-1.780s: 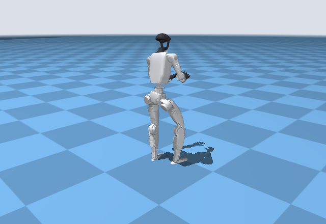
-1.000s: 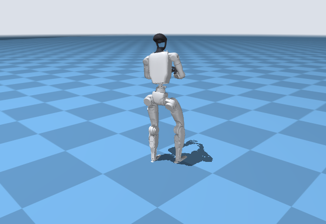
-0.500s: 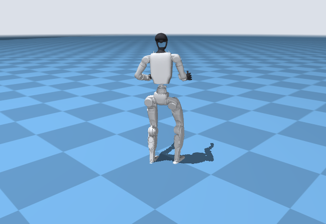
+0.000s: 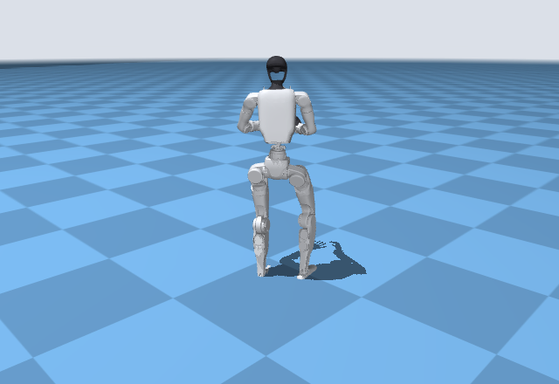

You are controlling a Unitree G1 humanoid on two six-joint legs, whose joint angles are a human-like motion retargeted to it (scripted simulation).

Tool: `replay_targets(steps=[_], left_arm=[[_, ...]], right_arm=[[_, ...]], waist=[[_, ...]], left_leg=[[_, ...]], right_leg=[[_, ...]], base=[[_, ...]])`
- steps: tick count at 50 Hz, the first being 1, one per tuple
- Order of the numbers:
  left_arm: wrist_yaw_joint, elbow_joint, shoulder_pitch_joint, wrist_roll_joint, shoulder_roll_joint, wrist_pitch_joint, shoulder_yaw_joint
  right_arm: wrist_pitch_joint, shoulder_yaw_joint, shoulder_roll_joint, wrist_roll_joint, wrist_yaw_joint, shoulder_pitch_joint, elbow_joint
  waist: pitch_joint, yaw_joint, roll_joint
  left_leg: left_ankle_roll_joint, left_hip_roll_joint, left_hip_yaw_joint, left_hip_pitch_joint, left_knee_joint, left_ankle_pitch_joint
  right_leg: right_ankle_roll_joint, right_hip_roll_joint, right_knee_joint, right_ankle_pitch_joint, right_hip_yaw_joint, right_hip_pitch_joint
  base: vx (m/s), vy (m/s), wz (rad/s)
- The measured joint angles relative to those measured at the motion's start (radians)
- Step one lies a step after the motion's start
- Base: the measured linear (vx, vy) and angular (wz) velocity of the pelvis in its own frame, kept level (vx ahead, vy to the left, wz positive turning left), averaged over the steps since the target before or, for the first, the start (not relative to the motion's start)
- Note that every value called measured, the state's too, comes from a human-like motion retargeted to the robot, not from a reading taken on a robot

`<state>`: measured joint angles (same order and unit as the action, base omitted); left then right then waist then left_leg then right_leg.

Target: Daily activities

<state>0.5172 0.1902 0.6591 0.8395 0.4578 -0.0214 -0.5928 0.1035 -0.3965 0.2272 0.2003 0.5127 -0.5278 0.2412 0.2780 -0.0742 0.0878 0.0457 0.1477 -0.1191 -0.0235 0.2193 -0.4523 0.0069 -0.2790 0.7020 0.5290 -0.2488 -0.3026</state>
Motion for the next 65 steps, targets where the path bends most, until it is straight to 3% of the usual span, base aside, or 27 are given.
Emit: replay_targets(steps=[15,28,39,48,65], left_arm=[[0.038,0.025,-0.112,-0.119,-0.028,0.002,0.071],[-0.04,-0.096,-0.218,-0.264,-0.006,-0.007,0.178],[-0.07,-0.088,-0.27,-0.341,-0.022,-0.007,0.212],[-0.036,-0.046,-0.286,-0.386,-0.056,-0.015,0.218],[-0.027,0.027,-0.485,-0.468,-0.072,-0.031,0.21]], right_arm=[[-0.049,0.164,0.054,0.025,0.096,0.012,0.001],[-0.067,0.269,0.056,-0.094,0.032,0.184,0.071],[-0.023,0.24,0.022,-0.118,-0.045,0.296,-0.115],[-0.017,0.187,-0.001,-0.083,-0.017,0.309,-0.205],[-0.062,0.152,-0.031,-0.066,0.065,0.442,-0.048]], waist=[[0.019,-0.014,0.027],[0.038,-0.034,0.055],[0.051,-0.023,0.057],[0.055,-0.013,0.057],[0.064,-0.013,0.065]], left_leg=[[0.016,0.033,-0.036,0.019,-0.012,0.025],[0.025,0.056,-0.066,0.08,-0.047,0.046],[0.011,0.062,-0.077,0.141,-0.137,0.105],[0.0,0.069,-0.088,0.16,-0.192,0.152],[-0.036,0.078,-0.119,0.151,-0.263,0.216]], right_leg=[[-0.002,-0.043,0.057,-0.016,0.003,0.003],[-0.015,-0.071,0.06,-0.017,-0.004,0.06],[-0.017,-0.088,0.072,-0.043,0.004,0.079],[-0.012,-0.096,0.085,-0.064,0.019,0.07],[0.018,-0.103,0.1,-0.083,0.036,0.029]], base=[[-0.01,0.01,0.07],[0.0,0.0,0.0],[0.0,0.0,0.0],[0.0,0.0,0.0],[-0.01,0.0,0.09]])
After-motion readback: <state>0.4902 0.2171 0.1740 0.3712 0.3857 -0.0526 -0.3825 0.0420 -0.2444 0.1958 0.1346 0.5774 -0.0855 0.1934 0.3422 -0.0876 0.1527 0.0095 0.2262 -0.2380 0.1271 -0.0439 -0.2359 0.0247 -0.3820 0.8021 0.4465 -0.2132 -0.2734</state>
